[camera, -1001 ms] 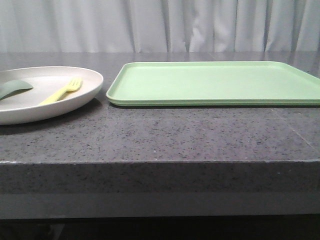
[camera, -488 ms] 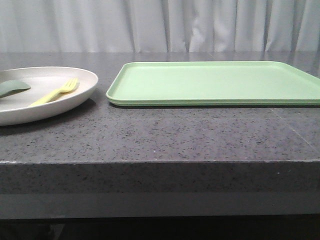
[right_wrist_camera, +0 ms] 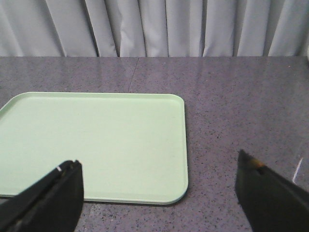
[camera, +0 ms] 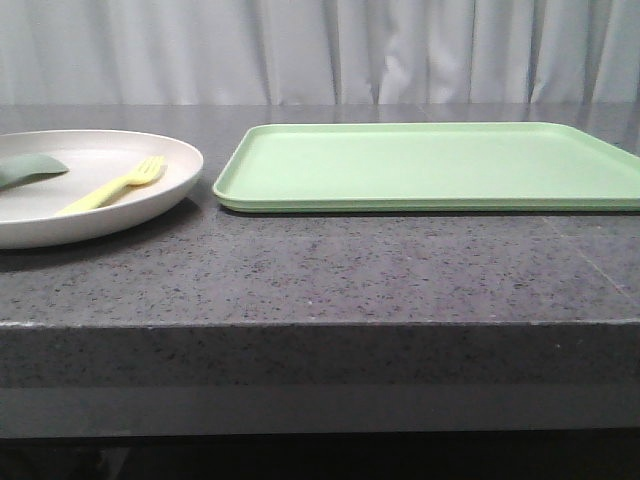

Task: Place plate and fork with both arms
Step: 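Lower the left gripper and grasp the white plate's rim, then lift the plate with the left gripper and lower it onto the green tray, then open the left gripper and withdraw it from the plate, then lower the right gripper onto the yellow fork on the plate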

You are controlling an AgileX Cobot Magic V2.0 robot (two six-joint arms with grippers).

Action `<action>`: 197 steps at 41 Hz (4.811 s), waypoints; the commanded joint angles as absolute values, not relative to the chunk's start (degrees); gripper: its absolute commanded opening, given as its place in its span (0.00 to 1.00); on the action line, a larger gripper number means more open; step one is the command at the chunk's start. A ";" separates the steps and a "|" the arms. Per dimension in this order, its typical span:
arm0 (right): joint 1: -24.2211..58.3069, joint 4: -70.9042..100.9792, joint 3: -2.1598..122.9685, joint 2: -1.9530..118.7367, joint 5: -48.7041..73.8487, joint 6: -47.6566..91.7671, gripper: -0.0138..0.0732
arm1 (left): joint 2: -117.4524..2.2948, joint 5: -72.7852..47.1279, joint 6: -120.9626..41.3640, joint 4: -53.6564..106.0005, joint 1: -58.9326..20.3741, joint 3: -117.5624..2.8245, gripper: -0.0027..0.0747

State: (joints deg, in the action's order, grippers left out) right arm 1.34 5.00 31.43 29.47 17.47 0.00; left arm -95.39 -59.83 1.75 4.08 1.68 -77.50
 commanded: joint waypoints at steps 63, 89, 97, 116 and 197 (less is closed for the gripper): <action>1.42 4.38 33.43 30.05 14.83 0.00 0.91 | -123.21 -52.88 10.09 32.15 -24.20 -123.03 0.01; 1.42 4.38 33.43 30.05 14.83 0.00 0.91 | -124.36 -54.45 10.52 30.23 -24.20 -123.02 0.11; 1.42 4.38 33.43 30.05 14.83 0.00 0.91 | -124.36 -54.79 10.01 30.23 -24.20 -123.14 0.38; 1.42 4.38 33.43 30.05 14.83 0.00 0.91 | -123.86 -71.48 4.30 22.84 -23.36 -138.56 0.13; 13.65 11.46 52.79 60.22 22.94 0.00 0.91 | -27.98 -11.76 6.82 -3.84 -15.54 -28.90 0.01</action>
